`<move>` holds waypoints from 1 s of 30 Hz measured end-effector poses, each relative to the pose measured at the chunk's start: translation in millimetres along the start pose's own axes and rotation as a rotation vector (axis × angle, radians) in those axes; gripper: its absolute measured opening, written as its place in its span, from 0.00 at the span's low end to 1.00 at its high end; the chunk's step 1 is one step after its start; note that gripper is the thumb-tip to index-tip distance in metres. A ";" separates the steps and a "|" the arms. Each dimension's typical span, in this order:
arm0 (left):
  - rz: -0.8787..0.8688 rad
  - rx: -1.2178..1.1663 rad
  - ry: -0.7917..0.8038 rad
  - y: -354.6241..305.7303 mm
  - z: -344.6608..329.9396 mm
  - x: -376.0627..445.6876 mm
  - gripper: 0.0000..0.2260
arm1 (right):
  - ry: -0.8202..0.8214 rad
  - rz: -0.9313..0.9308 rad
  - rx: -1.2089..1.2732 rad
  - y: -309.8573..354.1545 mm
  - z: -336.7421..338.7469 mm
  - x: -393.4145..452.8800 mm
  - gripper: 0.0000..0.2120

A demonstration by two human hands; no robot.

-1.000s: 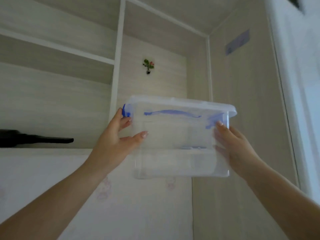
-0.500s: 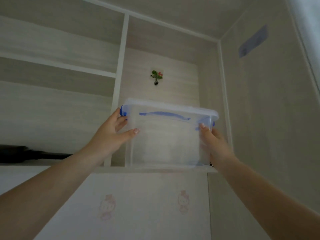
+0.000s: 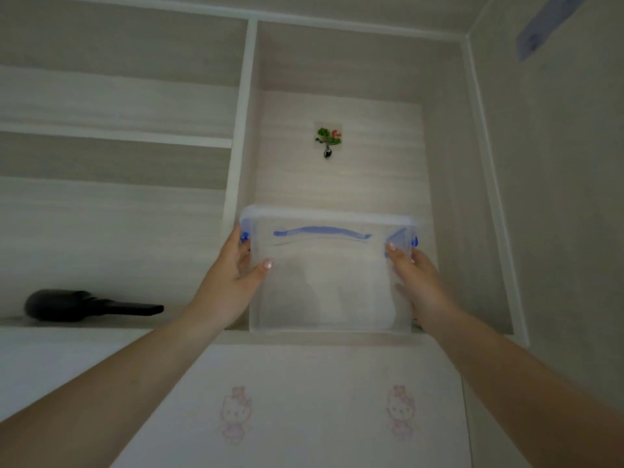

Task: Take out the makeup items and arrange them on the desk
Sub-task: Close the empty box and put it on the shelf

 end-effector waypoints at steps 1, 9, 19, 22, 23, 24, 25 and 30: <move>0.001 0.010 -0.015 4.1 -1.9 0.0 0.28 | 0.016 0.003 -0.005 -4.8 0.0 2.1 0.37; 0.091 0.185 -0.126 29.5 -14.8 5.8 0.18 | 0.135 -0.013 -0.027 -30.1 -6.6 11.0 0.12; 0.154 0.250 -0.236 37.9 -29.0 3.1 0.15 | 0.142 -0.062 -0.002 -45.6 -7.6 15.7 0.24; 0.153 0.265 -0.252 39.1 -28.6 3.0 0.15 | 0.144 -0.057 0.001 -43.9 -8.8 13.1 0.22; 0.147 0.265 -0.252 39.1 -29.1 2.8 0.15 | 0.147 -0.048 0.003 -43.9 -9.3 12.9 0.21; 0.138 0.257 -0.256 39.3 -29.5 2.5 0.15 | 0.140 -0.031 -0.005 -42.4 -9.9 11.7 0.21; 0.132 0.244 -0.263 39.9 -29.6 2.0 0.15 | 0.115 -0.008 -0.030 -41.2 -10.0 11.0 0.23; -0.020 0.149 -0.232 38.1 -30.6 -12.1 0.24 | -0.133 0.191 -0.133 -35.8 -10.8 -3.4 0.31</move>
Point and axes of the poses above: each hand's wrist, its own x-axis towards the middle knuckle, its own z-axis out of the back of the hand, y = z × x, the point moved 3 cm from there along x, towards the middle knuckle, and after that the axes turned 4 degrees about x, right-handed, at the moved point
